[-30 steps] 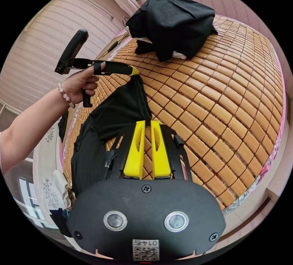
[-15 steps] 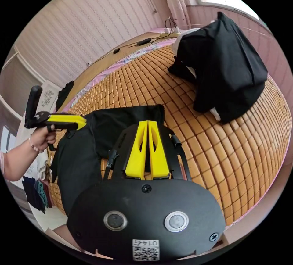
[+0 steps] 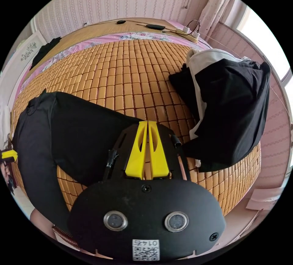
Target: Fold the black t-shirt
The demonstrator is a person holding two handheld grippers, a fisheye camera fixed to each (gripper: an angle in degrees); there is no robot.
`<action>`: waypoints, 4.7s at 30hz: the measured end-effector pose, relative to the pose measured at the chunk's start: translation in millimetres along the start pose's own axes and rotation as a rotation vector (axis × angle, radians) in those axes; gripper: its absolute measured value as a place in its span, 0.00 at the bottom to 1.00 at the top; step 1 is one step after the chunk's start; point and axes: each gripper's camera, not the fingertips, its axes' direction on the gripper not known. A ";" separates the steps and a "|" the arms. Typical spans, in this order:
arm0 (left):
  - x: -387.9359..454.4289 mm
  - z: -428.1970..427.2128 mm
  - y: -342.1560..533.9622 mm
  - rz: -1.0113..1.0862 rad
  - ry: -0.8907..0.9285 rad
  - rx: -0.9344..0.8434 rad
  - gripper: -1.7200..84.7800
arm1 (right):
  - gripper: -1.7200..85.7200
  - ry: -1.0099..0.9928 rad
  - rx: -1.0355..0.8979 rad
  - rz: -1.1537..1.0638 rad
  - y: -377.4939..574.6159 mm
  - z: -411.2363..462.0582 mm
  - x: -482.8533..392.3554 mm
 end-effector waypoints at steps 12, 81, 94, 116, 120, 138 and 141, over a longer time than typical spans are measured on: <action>-37.2 -38.4 205.0 -0.143 0.012 -0.064 0.07 | 0.01 -0.261 -0.140 -0.417 197.7 -88.9 -221.6; -372.8 -194.6 626.2 -0.487 0.020 0.595 0.13 | 0.10 -0.330 0.089 -1.311 438.2 77.2 -945.9; -379.4 -189.7 623.1 -0.485 -0.028 0.517 0.02 | 0.04 -0.335 -0.113 -1.094 396.2 148.1 -940.6; -199.4 -261.5 534.8 -0.071 0.069 0.881 0.01 | 0.03 -0.839 0.309 -0.589 264.8 -14.4 -347.9; -146.1 -231.3 509.8 0.087 0.126 0.762 0.05 | 0.07 -0.730 0.212 -0.479 311.8 34.7 -241.5; -156.7 -132.5 432.7 0.018 -0.057 0.358 0.08 | 0.12 -0.506 0.121 -0.712 246.0 140.5 -364.3; -148.1 -122.2 407.5 0.054 -0.116 0.337 0.08 | 0.14 -0.511 0.102 -0.715 203.4 161.4 -417.6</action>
